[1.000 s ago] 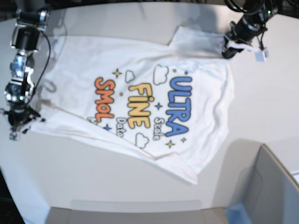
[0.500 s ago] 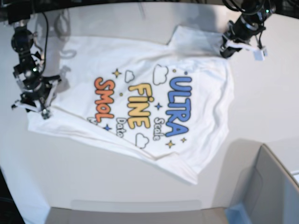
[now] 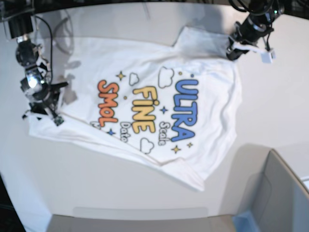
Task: Layout the t-shirt on the table in an organized manner, then fold the t-shirt properly
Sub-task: 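Pull the shirt edge with the right gripper to straighten the body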
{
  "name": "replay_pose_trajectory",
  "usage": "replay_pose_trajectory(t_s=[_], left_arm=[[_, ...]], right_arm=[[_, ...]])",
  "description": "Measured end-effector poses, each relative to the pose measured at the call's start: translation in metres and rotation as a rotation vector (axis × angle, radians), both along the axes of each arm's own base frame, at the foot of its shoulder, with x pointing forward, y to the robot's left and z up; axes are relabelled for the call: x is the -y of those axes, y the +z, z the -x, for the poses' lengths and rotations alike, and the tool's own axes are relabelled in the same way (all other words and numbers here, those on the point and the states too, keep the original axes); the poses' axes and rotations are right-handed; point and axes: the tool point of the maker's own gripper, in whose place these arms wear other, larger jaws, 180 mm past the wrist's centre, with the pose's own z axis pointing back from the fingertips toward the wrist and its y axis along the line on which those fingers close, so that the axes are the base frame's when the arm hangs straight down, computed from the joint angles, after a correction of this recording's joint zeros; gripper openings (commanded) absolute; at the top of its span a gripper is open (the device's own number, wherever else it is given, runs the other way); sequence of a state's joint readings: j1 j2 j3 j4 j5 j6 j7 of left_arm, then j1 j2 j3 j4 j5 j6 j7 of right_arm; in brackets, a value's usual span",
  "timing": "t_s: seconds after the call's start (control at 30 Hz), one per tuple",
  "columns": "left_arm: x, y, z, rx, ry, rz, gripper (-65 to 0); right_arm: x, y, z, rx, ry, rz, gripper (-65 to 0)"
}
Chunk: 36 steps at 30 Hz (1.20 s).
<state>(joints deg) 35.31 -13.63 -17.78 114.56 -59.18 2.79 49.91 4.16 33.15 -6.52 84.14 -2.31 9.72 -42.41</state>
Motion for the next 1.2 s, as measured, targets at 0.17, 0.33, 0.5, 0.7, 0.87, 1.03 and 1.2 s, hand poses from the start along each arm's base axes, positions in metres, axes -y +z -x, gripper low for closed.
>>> replay_pose_trajectory(t_s=[0.17, 0.33, 0.5, 0.7, 0.87, 1.03, 1.2], left_arm=[[0.0, 0.0, 0.0, 0.0, 0.0, 0.0, -65.0], [0.0, 0.0, 0.0, 0.001, 0.0, 0.0, -65.0], [0.0, 0.0, -0.001, 0.003, 0.0, 0.001, -65.0], [0.0, 0.001, -0.001, 0.004, 0.0, 0.001, -65.0], [0.0, 0.001, -0.002, 0.004, 0.0, 0.001, -65.0], [0.0, 0.001, -0.001, 0.004, 0.0, 0.001, -65.0], [0.0, 0.0, 0.0, 0.0, 0.0, 0.002, -65.0]], right_arm=[[0.005, -0.005, -0.002, -0.009, -0.014, 0.001, -43.0], [0.014, -0.004, -0.02, 0.021, -0.034, -0.017, -43.0], [0.026, -0.004, -0.033, 0.04, -0.062, -0.027, -43.0], [0.028, 0.0, -0.038, 0.043, -0.069, -0.024, -44.3], [0.029, 0.01, -0.048, 0.066, -0.072, -0.025, -59.7], [0.016, 0.014, -0.057, 0.092, -0.071, -0.055, -65.0], [0.01, 0.017, -0.063, 0.102, -0.073, -0.069, -65.0]])
